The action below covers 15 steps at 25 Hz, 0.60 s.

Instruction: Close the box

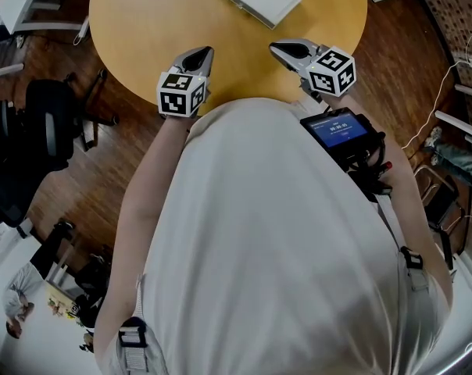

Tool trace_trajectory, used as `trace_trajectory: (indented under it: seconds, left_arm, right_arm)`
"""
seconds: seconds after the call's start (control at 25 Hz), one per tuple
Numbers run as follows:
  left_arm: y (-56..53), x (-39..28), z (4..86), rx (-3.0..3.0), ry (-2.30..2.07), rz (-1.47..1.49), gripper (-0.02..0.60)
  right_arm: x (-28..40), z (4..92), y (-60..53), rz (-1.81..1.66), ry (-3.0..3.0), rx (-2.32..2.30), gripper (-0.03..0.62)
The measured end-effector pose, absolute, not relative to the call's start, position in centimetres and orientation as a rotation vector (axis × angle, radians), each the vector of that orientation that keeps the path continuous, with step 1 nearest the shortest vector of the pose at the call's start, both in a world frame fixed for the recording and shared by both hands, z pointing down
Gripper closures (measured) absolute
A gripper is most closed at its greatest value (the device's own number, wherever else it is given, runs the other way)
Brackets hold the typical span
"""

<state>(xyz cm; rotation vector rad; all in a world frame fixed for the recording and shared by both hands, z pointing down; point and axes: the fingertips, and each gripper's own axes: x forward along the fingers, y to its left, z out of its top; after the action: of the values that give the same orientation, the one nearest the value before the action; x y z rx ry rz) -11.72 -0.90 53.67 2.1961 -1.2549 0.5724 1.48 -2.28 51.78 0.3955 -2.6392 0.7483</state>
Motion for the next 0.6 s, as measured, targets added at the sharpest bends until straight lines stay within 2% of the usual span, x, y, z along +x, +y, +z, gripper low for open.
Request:
trace_trajectory:
  seconds: [0.6]
  left_arm:
    - [-1.4, -11.26, 53.85, 2.201, -1.24, 0.578, 0.581]
  right_arm:
    - [1.71, 51.67, -2.77, 0.755, -2.64, 0.419, 0.594]
